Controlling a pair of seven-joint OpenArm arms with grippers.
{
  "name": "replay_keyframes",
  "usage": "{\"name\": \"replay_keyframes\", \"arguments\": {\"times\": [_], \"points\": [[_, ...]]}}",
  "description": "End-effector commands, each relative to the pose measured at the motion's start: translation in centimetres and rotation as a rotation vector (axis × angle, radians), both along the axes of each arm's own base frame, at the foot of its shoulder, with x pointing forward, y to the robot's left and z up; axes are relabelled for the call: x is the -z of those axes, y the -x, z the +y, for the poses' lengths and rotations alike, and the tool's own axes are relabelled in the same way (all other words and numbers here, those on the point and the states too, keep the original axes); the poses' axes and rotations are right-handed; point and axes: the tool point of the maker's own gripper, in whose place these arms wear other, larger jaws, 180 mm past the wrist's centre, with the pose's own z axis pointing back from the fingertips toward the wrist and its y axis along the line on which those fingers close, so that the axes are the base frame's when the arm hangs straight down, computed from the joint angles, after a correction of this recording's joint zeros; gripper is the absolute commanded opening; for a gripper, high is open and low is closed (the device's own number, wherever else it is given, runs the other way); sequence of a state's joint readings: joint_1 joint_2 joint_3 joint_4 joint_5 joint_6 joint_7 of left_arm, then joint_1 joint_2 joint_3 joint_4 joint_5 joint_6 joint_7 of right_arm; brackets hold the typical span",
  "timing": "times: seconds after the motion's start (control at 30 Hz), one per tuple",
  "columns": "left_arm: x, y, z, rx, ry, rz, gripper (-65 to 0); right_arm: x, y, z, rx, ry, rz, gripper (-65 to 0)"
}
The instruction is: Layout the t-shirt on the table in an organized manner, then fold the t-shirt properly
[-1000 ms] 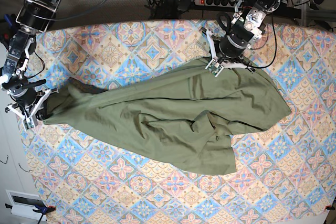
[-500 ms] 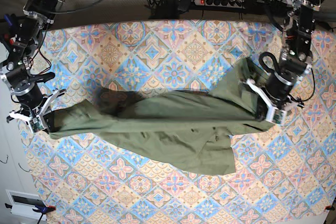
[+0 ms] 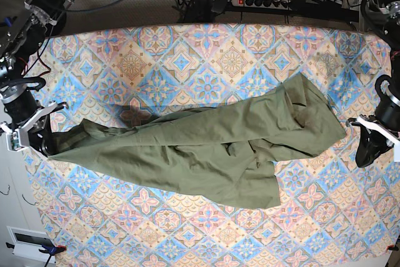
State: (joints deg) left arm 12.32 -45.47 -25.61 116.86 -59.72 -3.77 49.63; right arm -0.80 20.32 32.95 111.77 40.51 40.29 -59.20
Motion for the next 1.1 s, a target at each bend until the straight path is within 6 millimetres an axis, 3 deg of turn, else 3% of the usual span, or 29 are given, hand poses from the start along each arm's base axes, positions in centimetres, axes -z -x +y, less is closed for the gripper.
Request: {"name": "replay_keyframes", "arguments": {"times": [0.0,0.17,0.23,0.37,0.57,0.83,0.97,1.07], "points": [[-1.7,0.0,0.3,0.006,-0.023,-0.046,-65.0,-2.0,-0.1,-0.5,0.002,0.002,-0.055,-64.4],[-0.4,0.4,0.4,0.005,-0.046,0.004,-65.0,-1.9,0.0,-0.9,0.013,0.000,-0.047,-64.4],[2.1,0.8,-0.6,0.039,-0.075,0.101,-65.0,-1.8,0.0,-0.9,0.014,-0.001,-0.044,-64.4],[8.5,2.6,-5.2,0.207,-0.193,0.267,-60.1,-1.8,0.0,-0.9,0.013,-0.002,-0.043,-64.4],[15.4,5.7,-8.4,0.355,-0.446,0.395,-53.4,-1.8,-0.1,-0.8,0.010,-0.002,-0.045,-64.4],[20.2,8.7,-11.4,0.561,-0.859,0.313,-53.0,-1.7,0.0,-0.9,0.011,-0.003,-0.041,-64.4],[22.2,9.2,-10.5,0.563,-0.964,0.324,-52.9,-1.7,0.0,-0.9,0.010,-0.003,-0.042,-64.4],[22.5,8.7,-11.0,0.527,-0.970,0.285,-52.9,-1.7,0.0,-0.9,0.011,-0.003,-0.039,-64.4]]}}
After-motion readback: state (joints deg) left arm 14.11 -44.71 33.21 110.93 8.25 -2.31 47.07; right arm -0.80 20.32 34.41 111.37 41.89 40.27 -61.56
